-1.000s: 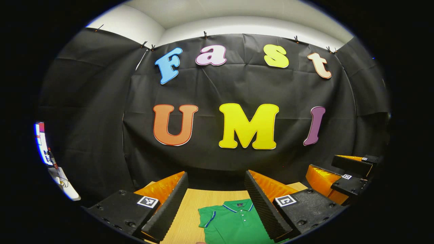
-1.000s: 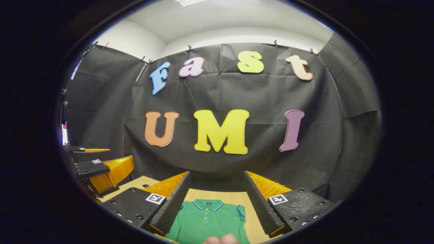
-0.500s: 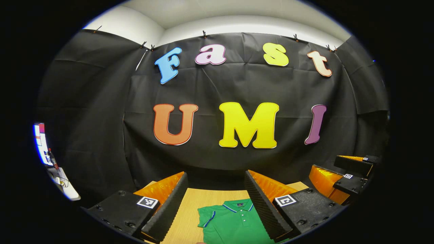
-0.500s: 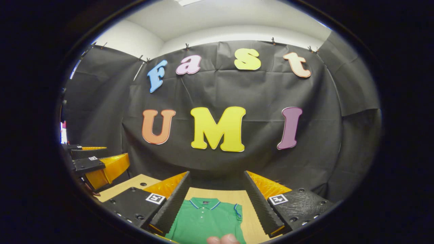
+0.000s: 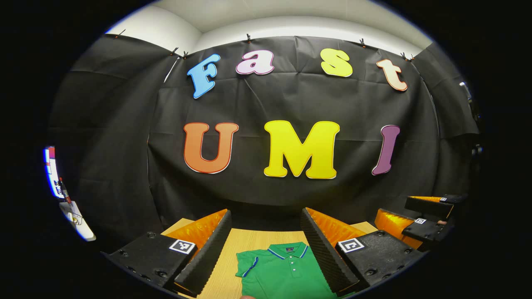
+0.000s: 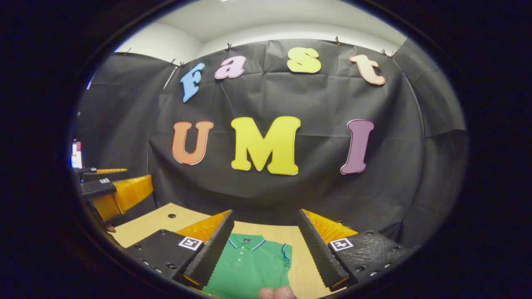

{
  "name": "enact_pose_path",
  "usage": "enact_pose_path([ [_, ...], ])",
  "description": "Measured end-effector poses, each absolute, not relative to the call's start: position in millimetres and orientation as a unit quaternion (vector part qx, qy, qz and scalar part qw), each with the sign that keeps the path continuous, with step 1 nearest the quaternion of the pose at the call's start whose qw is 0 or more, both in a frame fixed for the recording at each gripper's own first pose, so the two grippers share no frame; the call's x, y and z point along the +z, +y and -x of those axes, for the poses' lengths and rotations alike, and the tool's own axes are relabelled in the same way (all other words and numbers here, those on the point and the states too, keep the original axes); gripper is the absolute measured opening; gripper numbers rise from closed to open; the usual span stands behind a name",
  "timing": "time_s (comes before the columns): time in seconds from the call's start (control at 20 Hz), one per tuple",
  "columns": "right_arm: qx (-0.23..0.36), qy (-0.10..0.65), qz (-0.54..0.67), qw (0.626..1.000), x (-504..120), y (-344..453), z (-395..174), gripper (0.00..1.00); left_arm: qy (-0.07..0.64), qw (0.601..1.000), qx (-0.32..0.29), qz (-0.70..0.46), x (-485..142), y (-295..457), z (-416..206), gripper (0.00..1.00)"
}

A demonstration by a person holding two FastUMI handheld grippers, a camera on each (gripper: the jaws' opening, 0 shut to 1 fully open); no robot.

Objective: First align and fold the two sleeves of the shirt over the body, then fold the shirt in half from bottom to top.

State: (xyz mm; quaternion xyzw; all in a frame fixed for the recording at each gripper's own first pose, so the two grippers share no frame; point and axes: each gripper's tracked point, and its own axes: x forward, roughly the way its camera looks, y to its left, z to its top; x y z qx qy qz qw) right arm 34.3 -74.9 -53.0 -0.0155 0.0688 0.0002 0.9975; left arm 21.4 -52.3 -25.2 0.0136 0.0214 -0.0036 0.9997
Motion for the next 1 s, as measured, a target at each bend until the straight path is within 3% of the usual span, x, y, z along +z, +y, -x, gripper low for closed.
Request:
enact_pose_path([
  [0.45,0.014,0.202,0.027,0.979,-174,-116,-101,0.95,0.03,0.999,0.002,-0.016,-29,-65,-41,1.0],
  [0.65,0.028,0.29,0.026,0.956,-250,-131,-135,0.95,0.031,0.999,0.004,-0.024,-32,-73,-56,1.0],
  [1.0,0.028,0.372,0.037,0.927,-353,-157,-185,0.96,0.053,0.998,0.026,-0.012,-50,-71,-71,1.0],
])
